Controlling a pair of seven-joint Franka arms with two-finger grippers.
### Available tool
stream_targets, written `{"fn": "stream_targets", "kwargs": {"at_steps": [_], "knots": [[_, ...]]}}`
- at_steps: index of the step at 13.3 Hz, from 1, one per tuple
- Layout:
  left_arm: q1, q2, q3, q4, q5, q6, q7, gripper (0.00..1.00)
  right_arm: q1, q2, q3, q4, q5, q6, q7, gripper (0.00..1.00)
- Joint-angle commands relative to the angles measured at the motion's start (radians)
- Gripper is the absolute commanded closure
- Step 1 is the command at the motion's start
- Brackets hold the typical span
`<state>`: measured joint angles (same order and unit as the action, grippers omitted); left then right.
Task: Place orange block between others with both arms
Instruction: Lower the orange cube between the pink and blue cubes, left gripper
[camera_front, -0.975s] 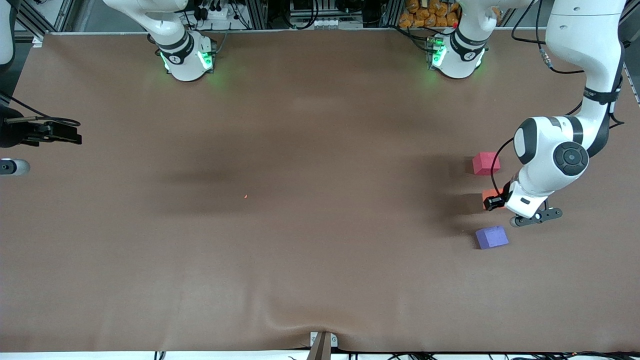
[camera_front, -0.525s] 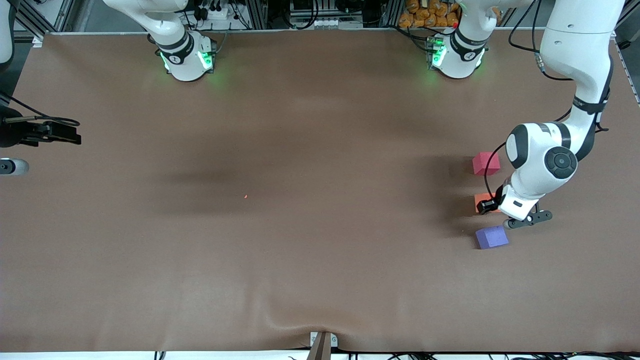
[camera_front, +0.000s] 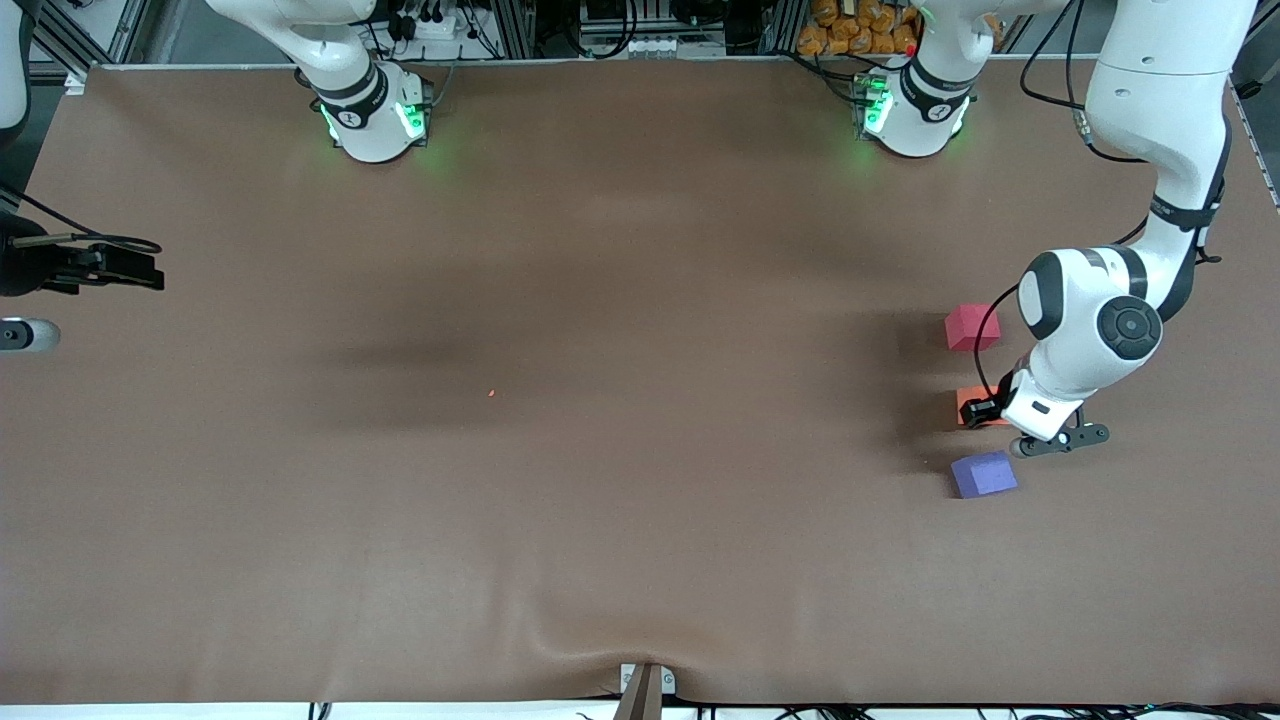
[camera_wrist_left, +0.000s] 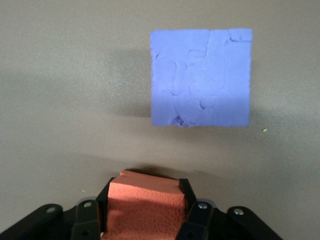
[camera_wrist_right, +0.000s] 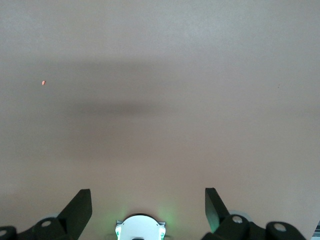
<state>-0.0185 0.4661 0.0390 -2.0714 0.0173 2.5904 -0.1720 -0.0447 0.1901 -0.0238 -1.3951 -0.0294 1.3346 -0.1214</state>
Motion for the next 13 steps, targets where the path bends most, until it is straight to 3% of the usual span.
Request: {"fn": "stream_targets", "kwargs": {"at_steps": [1,10,12,13], "knots": [[0.011,0.002,-0.013,-0.007,-0.019,0.017,0.028,1.00,-0.003,0.000,0.007,-0.002,0.006,0.026,0.017,0.00],[0.009,0.019,-0.028,0.001,-0.042,0.030,0.023,1.00,-0.037,0.002,0.002,0.002,0.065,0.071,0.014,0.00],[0.008,0.019,-0.028,-0.001,-0.042,0.030,0.025,0.01,-0.023,0.002,0.002,0.002,0.052,0.080,0.009,0.00],[0.006,0.014,-0.028,-0.002,-0.043,0.028,0.028,0.00,-0.017,0.003,0.005,0.002,0.046,0.098,0.009,0.00]]}}
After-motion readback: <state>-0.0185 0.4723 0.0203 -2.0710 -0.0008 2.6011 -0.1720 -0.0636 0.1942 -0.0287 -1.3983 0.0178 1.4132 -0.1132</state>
